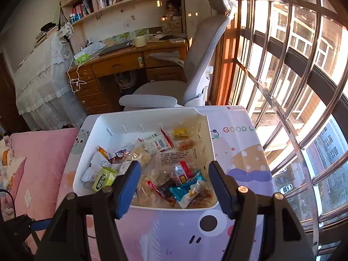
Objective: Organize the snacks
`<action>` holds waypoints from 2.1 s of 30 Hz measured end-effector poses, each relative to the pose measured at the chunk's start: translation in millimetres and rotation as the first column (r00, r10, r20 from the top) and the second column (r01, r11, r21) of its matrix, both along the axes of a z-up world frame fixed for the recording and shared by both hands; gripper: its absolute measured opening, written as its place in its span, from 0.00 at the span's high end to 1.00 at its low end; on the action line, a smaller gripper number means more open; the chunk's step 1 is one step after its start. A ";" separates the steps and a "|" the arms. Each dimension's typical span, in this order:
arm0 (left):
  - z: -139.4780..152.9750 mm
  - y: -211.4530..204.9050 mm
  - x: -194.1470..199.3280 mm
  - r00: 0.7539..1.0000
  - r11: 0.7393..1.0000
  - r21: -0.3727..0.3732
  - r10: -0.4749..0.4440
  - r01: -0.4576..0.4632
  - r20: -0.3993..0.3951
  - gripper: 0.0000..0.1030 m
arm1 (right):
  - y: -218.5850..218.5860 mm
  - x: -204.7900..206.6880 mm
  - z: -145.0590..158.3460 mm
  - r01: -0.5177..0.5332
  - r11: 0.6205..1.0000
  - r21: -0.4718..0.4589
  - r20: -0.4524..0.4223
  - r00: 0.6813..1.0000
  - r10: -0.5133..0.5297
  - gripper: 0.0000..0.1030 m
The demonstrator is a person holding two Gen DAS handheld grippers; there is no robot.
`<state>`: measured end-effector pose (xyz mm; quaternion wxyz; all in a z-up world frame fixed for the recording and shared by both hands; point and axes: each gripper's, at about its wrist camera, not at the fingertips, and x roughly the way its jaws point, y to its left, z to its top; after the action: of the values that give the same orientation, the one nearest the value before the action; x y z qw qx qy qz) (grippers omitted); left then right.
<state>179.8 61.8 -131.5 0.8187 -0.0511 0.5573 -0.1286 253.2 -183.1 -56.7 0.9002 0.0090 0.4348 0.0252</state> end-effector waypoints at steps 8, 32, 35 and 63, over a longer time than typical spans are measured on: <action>24.0 -7.5 -38.7 0.991 0.991 0.069 0.111 -0.116 0.072 0.21 | -23.1 -39.6 -14.7 0.025 0.988 0.149 -0.110 0.994 -0.008 0.15; 120.6 -73.0 -161.6 0.973 0.977 0.167 0.097 -0.133 0.210 0.21 | -56.0 -234.5 35.1 -0.094 0.981 0.170 -0.246 0.960 0.135 0.00; 136.4 -76.3 -170.0 0.963 0.967 0.209 0.093 -0.148 0.254 0.18 | -48.7 -242.5 51.5 -0.114 0.979 0.171 -0.227 0.962 0.152 0.00; 119.2 -63.8 -168.1 0.942 0.914 0.264 0.253 -0.307 0.219 0.05 | -30.7 -241.5 52.3 -0.065 0.995 0.072 -0.206 0.975 0.078 0.00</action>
<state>11.8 -2.0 -12.3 0.8741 0.0037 0.4805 0.0709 11.7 -213.8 -4.4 0.8472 0.0250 0.5259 0.0704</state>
